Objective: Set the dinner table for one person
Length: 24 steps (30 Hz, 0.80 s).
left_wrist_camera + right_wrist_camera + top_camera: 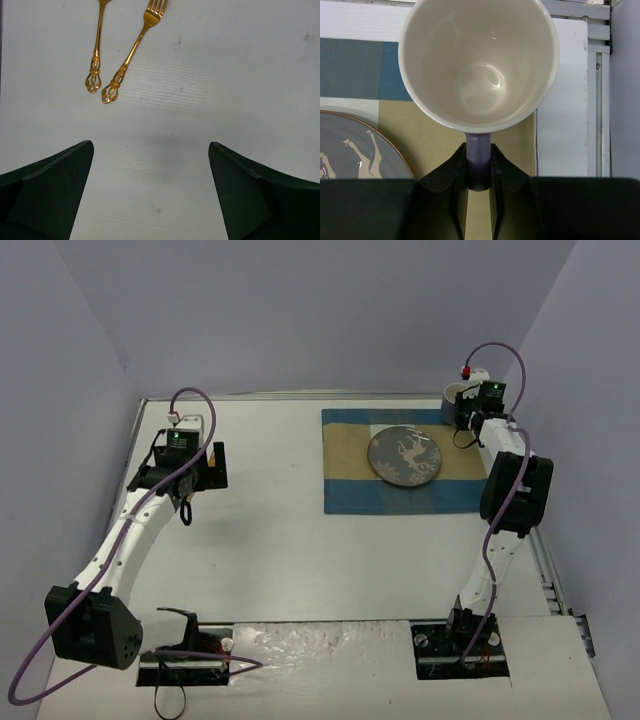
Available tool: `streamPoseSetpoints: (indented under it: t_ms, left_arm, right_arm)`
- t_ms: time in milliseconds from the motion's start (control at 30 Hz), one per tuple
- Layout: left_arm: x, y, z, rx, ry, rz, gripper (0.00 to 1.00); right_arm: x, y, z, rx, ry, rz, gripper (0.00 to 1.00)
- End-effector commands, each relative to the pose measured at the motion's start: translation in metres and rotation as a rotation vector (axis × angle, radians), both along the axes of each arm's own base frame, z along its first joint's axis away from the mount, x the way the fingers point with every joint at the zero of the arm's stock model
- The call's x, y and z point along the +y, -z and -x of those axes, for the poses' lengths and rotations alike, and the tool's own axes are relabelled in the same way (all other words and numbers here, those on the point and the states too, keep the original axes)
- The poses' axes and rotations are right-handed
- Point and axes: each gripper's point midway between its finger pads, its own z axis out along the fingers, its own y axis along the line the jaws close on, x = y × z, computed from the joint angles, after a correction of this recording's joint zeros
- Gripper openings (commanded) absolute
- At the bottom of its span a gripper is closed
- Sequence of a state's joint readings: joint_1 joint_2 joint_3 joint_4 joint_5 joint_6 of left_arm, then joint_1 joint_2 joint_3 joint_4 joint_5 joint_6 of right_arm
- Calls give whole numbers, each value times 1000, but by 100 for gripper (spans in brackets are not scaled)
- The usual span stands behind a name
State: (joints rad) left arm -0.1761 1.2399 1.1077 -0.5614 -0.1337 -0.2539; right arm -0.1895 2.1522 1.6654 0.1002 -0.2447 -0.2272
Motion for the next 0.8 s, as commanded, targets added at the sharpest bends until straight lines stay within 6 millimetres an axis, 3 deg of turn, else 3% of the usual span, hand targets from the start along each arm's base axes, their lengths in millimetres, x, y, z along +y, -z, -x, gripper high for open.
streamPoseSetpoints:
  t_ms: [0, 767]
  left_arm:
    - [3, -17, -13, -79, -12, -4, 97]
    - [2, -11, -16, -61, -8, -5, 97]
  right_arm:
    - [2, -95, -26, -275, -14, 41, 0]
    - [-18, -77, -34, -267, 1, 30, 0]
